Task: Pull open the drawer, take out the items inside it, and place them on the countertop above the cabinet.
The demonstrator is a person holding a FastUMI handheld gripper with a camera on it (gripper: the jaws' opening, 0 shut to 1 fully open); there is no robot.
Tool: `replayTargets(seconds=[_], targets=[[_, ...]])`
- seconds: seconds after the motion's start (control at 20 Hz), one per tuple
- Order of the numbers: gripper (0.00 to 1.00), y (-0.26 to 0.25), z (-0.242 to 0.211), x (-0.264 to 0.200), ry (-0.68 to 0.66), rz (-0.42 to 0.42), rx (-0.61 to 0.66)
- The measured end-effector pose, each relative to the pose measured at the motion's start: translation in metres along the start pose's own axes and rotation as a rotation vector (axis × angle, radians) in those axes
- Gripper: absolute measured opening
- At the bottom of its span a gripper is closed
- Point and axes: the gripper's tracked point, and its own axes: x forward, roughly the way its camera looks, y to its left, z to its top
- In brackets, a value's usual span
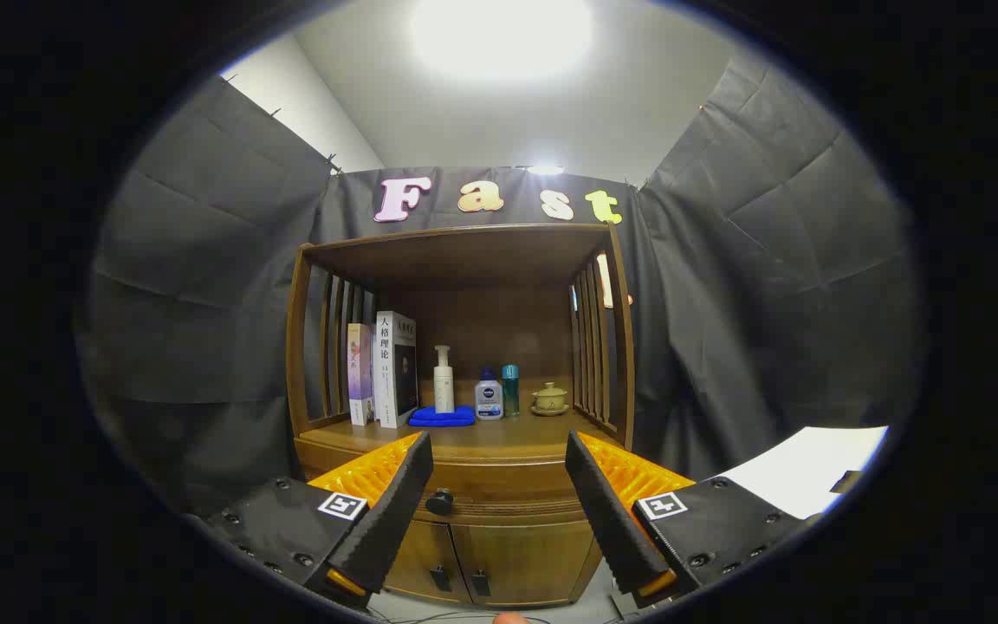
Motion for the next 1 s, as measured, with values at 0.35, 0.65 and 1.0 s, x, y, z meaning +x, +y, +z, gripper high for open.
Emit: replayTargets(seconds=[0.35,0.65,1.0], targets=[[0.98,0.006,-0.014,0.012,-0.001,0.008,-0.03],[0.98,0.029,-0.046,0.04,0.024,0.039,-0.059],[0.98,0.059,-0.105,0.084,0.105,0.074,-0.061]])
